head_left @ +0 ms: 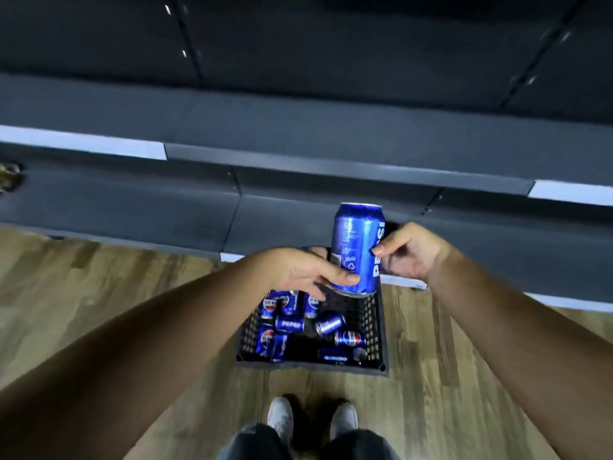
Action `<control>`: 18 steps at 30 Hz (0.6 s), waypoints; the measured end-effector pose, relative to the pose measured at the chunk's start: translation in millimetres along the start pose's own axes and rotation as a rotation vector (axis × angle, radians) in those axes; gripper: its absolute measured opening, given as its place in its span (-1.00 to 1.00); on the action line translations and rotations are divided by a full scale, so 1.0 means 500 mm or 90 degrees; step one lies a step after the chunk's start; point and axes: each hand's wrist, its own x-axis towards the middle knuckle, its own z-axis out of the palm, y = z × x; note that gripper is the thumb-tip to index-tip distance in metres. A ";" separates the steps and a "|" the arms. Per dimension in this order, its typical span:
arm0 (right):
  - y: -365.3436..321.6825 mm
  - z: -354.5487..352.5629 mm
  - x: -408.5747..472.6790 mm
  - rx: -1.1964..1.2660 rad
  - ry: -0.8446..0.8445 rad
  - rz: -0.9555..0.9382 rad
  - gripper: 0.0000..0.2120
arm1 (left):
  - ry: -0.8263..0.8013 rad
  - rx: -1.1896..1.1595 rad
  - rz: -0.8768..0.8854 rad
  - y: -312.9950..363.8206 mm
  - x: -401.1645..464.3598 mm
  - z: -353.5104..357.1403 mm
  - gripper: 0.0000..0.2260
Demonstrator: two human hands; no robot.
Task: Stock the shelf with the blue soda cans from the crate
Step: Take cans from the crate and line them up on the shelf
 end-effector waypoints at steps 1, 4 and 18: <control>-0.024 0.019 -0.013 -0.002 -0.008 -0.008 -0.38 | 0.027 0.013 0.022 0.023 -0.022 0.008 -0.30; -0.090 0.068 -0.043 -0.007 -0.016 -0.052 -0.33 | 0.109 0.015 0.090 0.078 -0.076 0.035 -0.34; -0.300 0.223 -0.152 -0.082 0.053 -0.282 -0.54 | 0.526 0.116 0.331 0.285 -0.209 0.099 -0.71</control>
